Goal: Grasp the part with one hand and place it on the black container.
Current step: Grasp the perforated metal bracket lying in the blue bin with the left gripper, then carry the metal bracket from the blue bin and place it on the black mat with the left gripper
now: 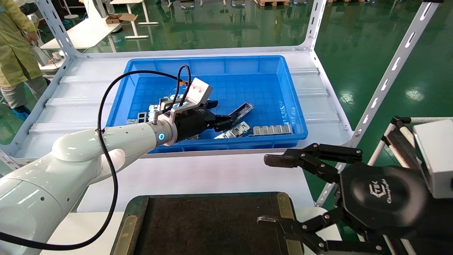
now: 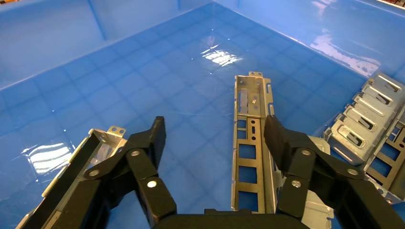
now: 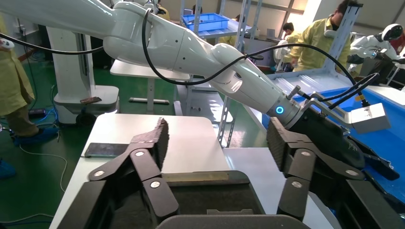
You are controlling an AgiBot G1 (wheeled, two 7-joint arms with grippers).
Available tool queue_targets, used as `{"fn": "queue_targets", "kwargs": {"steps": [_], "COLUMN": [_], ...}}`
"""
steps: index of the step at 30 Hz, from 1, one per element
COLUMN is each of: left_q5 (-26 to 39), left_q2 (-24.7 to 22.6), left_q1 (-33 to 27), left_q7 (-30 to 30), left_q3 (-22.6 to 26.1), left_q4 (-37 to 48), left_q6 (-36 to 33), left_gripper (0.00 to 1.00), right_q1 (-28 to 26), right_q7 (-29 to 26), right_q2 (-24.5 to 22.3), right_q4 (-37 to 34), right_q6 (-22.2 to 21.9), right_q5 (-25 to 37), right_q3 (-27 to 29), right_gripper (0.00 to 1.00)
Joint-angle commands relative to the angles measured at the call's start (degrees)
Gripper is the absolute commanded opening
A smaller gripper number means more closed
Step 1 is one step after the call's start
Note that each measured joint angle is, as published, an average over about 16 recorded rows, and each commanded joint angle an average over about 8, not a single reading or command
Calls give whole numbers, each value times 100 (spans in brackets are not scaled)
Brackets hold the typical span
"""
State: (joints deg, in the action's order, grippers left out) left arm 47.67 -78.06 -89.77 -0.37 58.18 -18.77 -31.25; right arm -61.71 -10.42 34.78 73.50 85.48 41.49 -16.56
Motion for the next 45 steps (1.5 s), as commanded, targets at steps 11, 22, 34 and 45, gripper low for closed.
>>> {"fn": "queue_targets", "kwargs": {"steps": [11, 22, 34, 45], "left_q5": [-304, -521, -793, -1127], "left_q2": [13, 21, 47, 143], "left_q1": [23, 33, 19, -133], "left_q7": [118, 196, 310, 659], "left_q3": [186, 321, 380, 208], "left_q4": [59, 114, 164, 232], "left_q6": [-26, -80, -155, -709], "left_gripper": [0, 0, 0, 0], "right_q1": [-1, -2, -3, -4], "right_q7": [2, 4, 6, 8], "right_q2": [-2, -3, -5, -7], "right_q4": [0, 0, 0, 0], "right_q6": [-2, -4, -6, -7], "right_q5": [-3, -6, -9, -11], "right_q3": [-4, -8, -13, -16], "right_gripper": [0, 0, 0, 0]}}
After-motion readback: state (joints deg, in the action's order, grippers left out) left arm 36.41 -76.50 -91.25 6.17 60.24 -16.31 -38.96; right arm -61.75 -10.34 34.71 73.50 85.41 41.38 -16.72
